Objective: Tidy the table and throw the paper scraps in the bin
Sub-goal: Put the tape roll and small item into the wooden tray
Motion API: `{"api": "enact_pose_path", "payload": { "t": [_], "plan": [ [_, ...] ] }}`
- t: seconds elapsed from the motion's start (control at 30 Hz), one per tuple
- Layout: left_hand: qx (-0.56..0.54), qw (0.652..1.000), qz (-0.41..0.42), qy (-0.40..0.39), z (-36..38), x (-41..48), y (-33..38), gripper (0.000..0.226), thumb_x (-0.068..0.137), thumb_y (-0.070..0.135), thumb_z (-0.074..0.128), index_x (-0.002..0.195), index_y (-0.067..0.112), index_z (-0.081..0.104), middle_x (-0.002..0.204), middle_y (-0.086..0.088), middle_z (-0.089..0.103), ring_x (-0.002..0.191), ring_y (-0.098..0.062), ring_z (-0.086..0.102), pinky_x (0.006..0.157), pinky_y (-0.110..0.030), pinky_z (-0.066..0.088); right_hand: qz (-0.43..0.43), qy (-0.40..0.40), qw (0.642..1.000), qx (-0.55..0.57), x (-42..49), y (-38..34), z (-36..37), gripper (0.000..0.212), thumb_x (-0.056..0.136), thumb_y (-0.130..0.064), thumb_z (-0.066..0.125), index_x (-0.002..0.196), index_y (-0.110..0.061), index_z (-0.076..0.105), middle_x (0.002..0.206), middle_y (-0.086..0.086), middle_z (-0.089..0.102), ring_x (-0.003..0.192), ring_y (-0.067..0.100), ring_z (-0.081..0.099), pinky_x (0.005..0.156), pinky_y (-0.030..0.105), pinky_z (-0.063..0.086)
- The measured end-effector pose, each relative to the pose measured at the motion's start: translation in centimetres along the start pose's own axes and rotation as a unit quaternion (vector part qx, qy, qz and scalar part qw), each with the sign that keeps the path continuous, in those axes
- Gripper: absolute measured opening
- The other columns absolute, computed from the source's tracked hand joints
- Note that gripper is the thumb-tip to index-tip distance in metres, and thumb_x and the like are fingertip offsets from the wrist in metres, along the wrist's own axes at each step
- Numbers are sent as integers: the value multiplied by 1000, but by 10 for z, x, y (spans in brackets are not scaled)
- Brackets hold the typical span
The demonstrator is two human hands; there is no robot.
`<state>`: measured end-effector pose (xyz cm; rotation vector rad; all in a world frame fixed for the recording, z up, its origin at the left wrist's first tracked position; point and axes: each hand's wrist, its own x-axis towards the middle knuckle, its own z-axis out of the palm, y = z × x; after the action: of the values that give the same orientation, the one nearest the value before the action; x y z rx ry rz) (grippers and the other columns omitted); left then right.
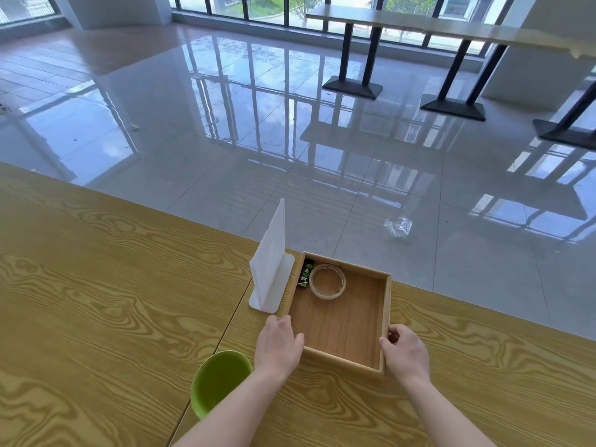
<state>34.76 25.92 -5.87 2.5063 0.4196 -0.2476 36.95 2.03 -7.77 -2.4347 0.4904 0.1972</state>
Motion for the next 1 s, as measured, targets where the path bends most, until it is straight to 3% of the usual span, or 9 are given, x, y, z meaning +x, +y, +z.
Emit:
{"api": "enact_pose_path", "payload": {
  "t": [0.3, 0.53, 1.0],
  "plan": [
    [-3, 1000, -3, 4, 1, -3, 1, 45, 92, 30, 54, 133, 10, 49, 122, -7, 53, 106, -18, 56, 79, -21, 33, 4, 6, 1000, 3, -1, -1, 1, 29, 91, -17, 63, 118, -9, 64, 109, 7, 68, 99, 25, 61, 82, 36, 50],
    [-2, 1000, -13, 2, 0, -2, 1, 41, 91, 28, 53, 128, 9, 52, 123, -8, 52, 104, -19, 56, 78, -22, 34, -2, -5, 1000, 5, 0, -7, 2, 35, 92, -18, 63, 125, -8, 61, 118, 9, 67, 108, 27, 61, 90, 38, 50],
    [22, 1000, -3, -11, -3, -2, 1, 47, 90, 32, 53, 132, 11, 47, 123, -7, 53, 104, -19, 56, 78, -23, 36, 0, -5, 1000, 13, 0, -6, 3, 35, 92, -20, 64, 125, -7, 61, 117, 10, 67, 108, 28, 61, 88, 36, 49]
  ]
}}
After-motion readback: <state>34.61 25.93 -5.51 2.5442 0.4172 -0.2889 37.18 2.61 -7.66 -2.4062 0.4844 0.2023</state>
